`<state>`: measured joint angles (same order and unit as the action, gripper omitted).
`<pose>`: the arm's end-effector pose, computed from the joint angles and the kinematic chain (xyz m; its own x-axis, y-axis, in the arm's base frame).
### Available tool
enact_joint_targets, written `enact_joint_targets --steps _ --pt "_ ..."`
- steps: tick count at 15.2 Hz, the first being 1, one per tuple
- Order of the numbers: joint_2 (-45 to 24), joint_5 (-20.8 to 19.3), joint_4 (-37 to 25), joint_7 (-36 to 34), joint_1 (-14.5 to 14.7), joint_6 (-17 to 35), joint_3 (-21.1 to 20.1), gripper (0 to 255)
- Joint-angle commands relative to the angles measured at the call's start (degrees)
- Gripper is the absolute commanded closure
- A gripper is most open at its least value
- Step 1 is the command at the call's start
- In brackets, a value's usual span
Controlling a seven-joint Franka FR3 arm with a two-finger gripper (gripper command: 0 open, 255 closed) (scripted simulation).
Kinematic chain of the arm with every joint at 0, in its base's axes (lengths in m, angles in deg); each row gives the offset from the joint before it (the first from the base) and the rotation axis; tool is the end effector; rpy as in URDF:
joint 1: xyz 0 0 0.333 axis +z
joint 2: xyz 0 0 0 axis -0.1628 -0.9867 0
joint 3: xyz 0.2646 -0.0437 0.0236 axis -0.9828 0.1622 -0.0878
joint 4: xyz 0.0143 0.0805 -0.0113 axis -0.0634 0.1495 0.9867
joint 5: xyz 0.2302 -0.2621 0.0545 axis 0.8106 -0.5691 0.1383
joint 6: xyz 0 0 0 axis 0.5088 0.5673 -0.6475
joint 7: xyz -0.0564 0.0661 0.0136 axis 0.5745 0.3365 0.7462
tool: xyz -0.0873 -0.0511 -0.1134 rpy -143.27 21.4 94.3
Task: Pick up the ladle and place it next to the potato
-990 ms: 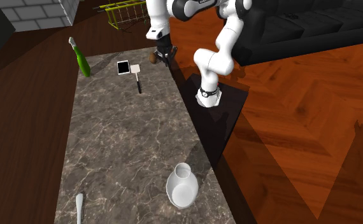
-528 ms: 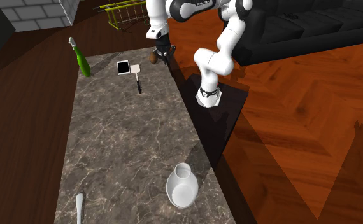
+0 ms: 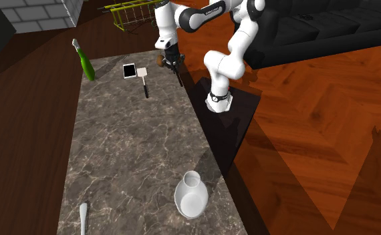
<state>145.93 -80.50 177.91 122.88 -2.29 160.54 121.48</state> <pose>0.1495 -0.2399 0.3920 0.6864 0.7188 0.1105 0.7272 -0.6796 -0.0966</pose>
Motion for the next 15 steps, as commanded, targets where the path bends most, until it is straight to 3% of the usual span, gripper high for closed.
enact_joint_targets --steps 1,11,15 --pt "-0.15 -0.71 1.27 -0.07 -0.14 1.45 0.81 255" --pt "-1.61 -5.21 7.33 0.10 -1.28 8.95 5.92 255" --pt "-1.63 -5.24 7.37 0.11 -1.28 9.01 5.95 255"
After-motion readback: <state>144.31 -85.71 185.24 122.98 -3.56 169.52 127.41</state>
